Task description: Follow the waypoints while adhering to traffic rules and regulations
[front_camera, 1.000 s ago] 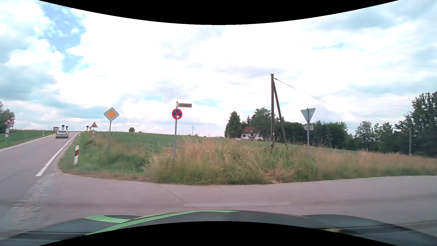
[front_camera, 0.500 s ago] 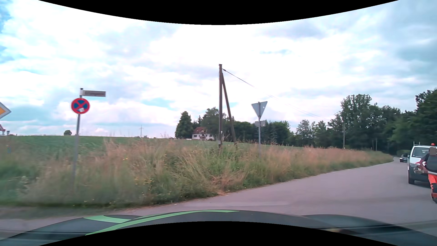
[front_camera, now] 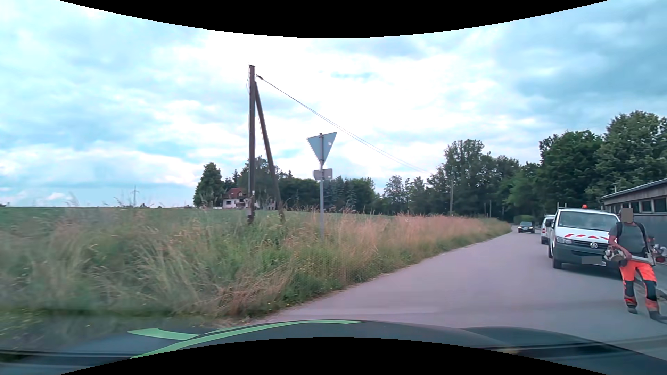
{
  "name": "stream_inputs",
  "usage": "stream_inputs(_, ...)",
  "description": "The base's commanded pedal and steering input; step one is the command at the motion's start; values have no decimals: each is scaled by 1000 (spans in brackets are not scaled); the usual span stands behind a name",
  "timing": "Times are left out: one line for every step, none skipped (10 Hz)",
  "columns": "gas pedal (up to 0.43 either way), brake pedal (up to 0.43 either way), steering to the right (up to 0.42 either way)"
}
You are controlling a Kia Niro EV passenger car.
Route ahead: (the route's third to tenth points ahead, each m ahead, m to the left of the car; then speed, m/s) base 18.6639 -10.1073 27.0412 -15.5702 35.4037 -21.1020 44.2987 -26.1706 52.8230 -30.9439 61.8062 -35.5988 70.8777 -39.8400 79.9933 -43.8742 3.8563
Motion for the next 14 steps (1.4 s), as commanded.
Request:
stream_inputs(150,0,456)
stream_inputs(0,0,466)
stream_inputs(0,0,474)
stream_inputs(0,91,475)
stream_inputs(0,171,471)
stream_inputs(0,201,466)
stream_inputs(0,226,462)
stream_inputs(0,79,422)
stream_inputs(0,0,366)
stream_inputs(0,0,291)
stream_inputs(110,0,198)
stream_inputs(220,0,107)
stream_inputs(260,0,64)
stream_inputs(299,0,46)
